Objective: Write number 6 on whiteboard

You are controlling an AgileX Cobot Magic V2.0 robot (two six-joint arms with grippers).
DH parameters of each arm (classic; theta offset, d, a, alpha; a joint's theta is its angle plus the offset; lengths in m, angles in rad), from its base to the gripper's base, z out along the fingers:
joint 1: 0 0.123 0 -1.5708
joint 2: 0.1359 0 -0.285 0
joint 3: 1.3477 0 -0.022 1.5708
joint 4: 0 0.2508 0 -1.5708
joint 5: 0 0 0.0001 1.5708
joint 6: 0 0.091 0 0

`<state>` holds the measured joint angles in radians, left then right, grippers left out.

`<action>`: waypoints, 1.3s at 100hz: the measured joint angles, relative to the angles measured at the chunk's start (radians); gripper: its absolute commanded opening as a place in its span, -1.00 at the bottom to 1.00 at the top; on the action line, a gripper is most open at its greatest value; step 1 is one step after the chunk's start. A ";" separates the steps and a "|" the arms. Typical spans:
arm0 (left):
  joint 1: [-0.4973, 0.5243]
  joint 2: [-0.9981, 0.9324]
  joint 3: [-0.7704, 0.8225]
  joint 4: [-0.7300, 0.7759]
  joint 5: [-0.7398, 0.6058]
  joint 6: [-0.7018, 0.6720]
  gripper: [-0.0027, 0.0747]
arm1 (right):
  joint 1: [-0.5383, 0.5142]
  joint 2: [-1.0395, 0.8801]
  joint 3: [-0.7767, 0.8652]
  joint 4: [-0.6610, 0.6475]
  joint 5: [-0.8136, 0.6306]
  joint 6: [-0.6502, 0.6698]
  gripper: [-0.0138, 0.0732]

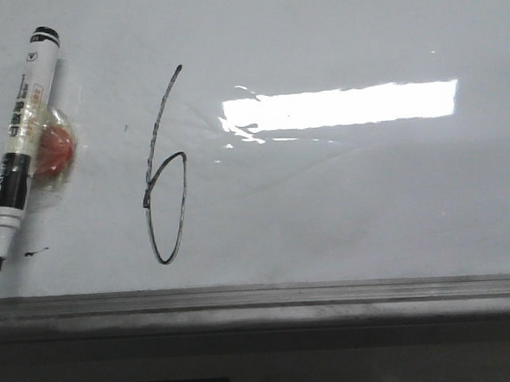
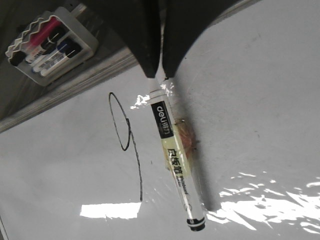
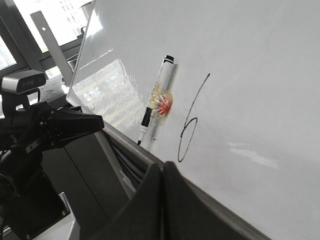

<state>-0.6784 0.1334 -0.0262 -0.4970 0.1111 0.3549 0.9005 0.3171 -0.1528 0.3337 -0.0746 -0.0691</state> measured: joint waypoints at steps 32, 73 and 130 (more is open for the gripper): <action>0.320 -0.002 0.030 0.324 -0.091 -0.254 -0.98 | 0.000 0.000 0.000 0.000 0.000 0.000 -0.83; 0.574 -0.140 0.030 0.420 0.170 -0.281 -0.98 | 0.000 -0.002 0.000 0.000 0.000 0.000 -0.83; 0.583 -0.140 0.030 0.423 0.217 -0.287 -0.98 | 0.000 -0.002 0.000 -0.002 0.000 0.000 -0.83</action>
<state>-0.0950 -0.0065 0.0035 -0.0740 0.3285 0.0674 0.9005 0.3154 -0.1524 0.3315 -0.0746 -0.0691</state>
